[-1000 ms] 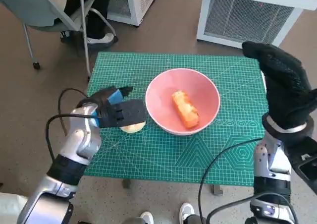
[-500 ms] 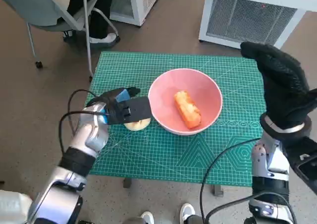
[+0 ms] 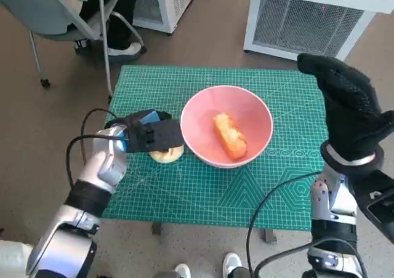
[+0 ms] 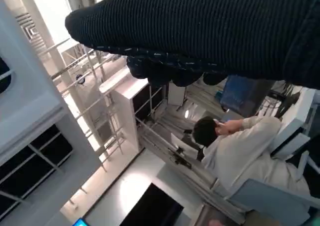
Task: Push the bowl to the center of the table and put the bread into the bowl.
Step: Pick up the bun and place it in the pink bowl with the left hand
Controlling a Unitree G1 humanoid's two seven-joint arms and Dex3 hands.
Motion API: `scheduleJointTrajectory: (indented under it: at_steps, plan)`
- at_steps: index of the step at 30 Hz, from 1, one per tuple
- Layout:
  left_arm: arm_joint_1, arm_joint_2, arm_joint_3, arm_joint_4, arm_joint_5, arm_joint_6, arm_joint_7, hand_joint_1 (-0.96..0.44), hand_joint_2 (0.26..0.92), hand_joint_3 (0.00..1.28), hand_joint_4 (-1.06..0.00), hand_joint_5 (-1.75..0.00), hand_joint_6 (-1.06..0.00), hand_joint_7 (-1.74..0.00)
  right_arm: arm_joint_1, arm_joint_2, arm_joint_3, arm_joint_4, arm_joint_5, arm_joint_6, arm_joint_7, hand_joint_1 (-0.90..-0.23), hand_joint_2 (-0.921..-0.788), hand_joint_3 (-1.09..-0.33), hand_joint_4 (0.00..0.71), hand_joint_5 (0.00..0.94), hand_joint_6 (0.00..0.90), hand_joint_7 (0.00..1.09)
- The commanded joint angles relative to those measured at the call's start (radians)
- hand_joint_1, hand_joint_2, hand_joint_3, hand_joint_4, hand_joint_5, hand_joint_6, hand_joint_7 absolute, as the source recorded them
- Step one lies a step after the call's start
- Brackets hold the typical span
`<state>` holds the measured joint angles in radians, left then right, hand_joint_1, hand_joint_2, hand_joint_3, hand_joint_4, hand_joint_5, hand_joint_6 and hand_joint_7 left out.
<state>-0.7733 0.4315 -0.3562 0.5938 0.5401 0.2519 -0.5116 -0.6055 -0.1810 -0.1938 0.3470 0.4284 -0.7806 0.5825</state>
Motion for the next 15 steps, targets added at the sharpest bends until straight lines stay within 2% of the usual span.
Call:
scheduleJointTrajectory:
  at_steps: [1, 9, 15]
  plan:
    - [0.012, 0.04, 0.031, -0.05, -0.02, -0.011, 0.005, 0.0, 0.904, 0.02, -0.74, -1.27, -0.8, -0.81, 0.021, 0.013, 0.001, 0.01, 0.0, 0.004, -0.006, -0.602, -0.921, -0.754, 0.234, 0.004, 0.003, 0.57]
    - [0.037, 0.082, 0.123, -0.202, -0.061, 0.021, 0.031, 0.0, 0.904, 0.02, -0.74, -1.26, -0.79, -0.83, 0.028, 0.019, 0.002, 0.003, 0.0, 0.003, -0.01, -0.603, -0.921, -0.75, 0.236, 0.004, 0.002, 0.58]
    - [0.054, 0.106, 0.192, -0.31, -0.083, 0.039, 0.069, 0.0, 0.906, 0.02, -0.76, -1.17, -0.74, -0.96, 0.032, 0.02, 0.002, -0.002, -0.001, 0.004, -0.012, -0.603, -0.921, -0.75, 0.235, 0.003, -0.001, 0.58]
